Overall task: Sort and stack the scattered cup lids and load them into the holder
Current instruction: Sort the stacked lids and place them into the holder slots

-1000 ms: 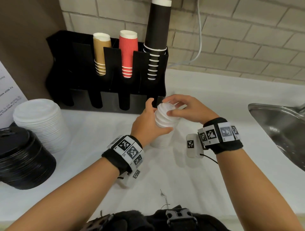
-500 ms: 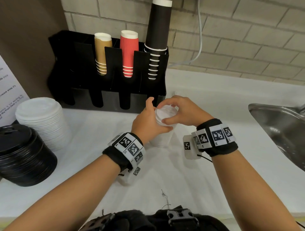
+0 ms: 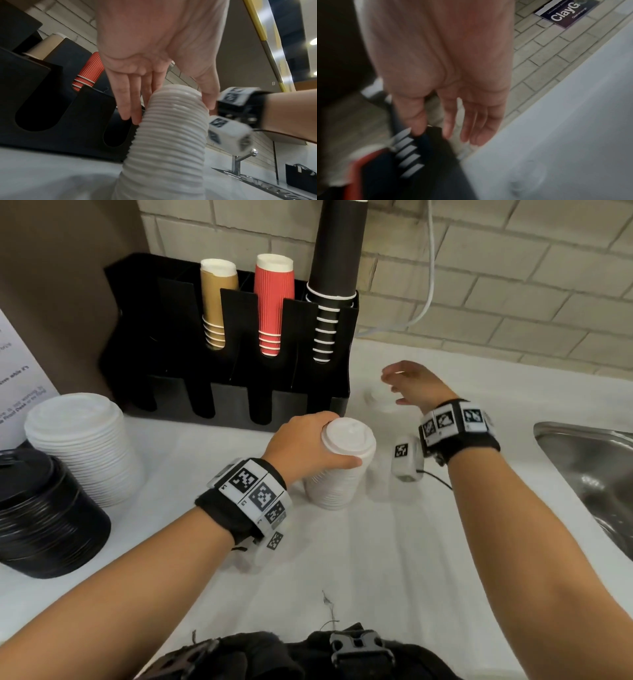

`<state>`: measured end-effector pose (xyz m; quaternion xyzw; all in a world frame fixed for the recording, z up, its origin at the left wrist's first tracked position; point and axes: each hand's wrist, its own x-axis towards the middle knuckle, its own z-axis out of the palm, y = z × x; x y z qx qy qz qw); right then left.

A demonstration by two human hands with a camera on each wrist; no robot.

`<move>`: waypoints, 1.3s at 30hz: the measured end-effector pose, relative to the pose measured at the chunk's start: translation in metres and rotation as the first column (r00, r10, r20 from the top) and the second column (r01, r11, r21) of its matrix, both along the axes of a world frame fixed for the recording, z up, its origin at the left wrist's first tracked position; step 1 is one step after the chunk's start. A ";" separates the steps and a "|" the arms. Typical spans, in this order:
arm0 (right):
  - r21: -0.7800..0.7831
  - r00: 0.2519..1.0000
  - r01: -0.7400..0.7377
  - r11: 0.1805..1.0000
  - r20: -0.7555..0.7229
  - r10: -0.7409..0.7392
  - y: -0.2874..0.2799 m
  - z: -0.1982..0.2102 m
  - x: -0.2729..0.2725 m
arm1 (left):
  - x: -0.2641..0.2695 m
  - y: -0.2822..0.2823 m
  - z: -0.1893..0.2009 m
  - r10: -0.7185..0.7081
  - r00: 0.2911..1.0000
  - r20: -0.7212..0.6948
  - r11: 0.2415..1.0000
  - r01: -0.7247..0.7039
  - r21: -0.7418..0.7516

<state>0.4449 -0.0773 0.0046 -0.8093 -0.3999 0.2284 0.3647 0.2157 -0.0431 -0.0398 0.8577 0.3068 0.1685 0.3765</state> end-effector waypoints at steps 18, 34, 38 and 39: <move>-0.664 0.898 0.046 0.746 0.354 0.260 0.100 -0.090 0.079 | 0.000 0.005 -0.004 -0.004 1.000 -0.027 1.000 0.005 0.025; -0.110 0.999 -0.014 0.994 -0.034 0.011 0.023 -0.012 0.027 | 0.004 -0.007 -0.002 0.003 0.999 -0.041 0.998 -0.001 0.069; 0.104 0.989 -0.023 0.994 -0.144 0.038 -0.033 0.004 -0.015 | 0.004 -0.011 -0.005 -0.015 0.998 0.059 1.000 0.016 -0.016; 0.140 0.986 -0.029 0.990 -0.157 0.051 -0.045 0.005 -0.027 | 0.003 -0.011 -0.007 -0.017 0.995 0.097 0.999 0.021 -0.037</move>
